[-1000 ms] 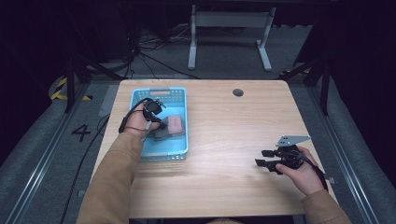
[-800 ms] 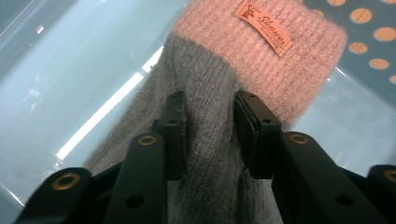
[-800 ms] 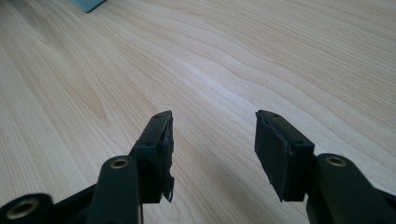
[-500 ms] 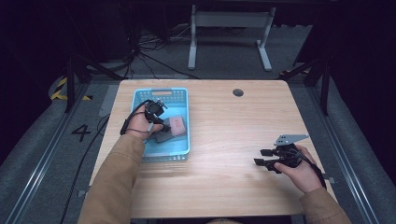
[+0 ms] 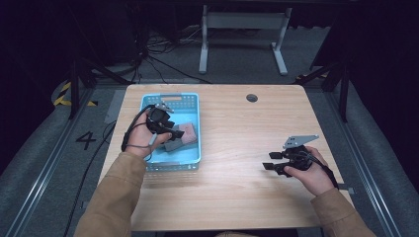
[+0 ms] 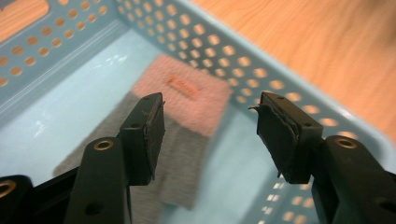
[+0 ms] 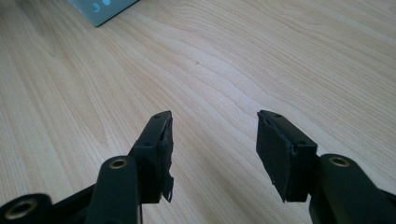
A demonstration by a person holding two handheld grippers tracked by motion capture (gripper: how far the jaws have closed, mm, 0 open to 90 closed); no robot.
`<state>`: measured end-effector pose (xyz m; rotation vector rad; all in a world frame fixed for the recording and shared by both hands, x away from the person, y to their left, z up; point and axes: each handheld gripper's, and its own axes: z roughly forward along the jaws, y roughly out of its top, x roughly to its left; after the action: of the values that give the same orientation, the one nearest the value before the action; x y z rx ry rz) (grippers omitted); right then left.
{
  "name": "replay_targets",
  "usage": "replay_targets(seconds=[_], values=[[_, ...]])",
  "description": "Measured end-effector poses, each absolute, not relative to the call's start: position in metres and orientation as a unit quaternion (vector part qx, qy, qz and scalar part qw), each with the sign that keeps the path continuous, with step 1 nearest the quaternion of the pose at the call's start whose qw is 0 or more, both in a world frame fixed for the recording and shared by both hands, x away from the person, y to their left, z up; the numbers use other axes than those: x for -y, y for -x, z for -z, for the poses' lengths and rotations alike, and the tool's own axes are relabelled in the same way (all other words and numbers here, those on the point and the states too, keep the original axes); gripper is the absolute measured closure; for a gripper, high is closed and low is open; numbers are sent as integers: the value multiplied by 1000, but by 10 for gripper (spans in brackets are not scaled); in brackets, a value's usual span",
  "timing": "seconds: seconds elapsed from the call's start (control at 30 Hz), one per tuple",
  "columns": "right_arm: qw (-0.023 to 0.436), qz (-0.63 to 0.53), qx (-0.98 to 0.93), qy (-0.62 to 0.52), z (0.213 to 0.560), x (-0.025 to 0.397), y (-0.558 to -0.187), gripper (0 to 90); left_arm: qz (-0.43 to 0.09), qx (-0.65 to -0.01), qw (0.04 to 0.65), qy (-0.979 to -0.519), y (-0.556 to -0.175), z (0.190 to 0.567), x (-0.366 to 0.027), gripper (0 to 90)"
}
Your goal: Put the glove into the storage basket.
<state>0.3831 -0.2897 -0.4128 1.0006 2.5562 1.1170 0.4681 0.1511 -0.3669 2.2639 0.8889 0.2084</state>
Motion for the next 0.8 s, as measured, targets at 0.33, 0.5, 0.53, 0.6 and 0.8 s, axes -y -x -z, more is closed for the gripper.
replay_targets(seconds=[0.33, 0.5, 0.53, 0.6, 0.8], values=[[83, -364, -866, -331, 420, 297, -388, 451, -87, -314, 366, -872, -410, 342, -138, 390], [80, -360, -870, -327, 422, 298, -387, 443, -81, -302, 371, -874, -391, 339, -135, 379], [79, -359, -871, -327, 424, 299, -387, 440, -79, -295, 375, -875, -384, 338, -133, 376], [80, -358, -871, -326, 425, 299, -386, 437, -77, -287, 379, -876, -375, 338, -132, 371], [79, -358, -872, -325, 426, 298, -385, 434, -69, -284, 393, -872, -356, 344, -129, 360]])
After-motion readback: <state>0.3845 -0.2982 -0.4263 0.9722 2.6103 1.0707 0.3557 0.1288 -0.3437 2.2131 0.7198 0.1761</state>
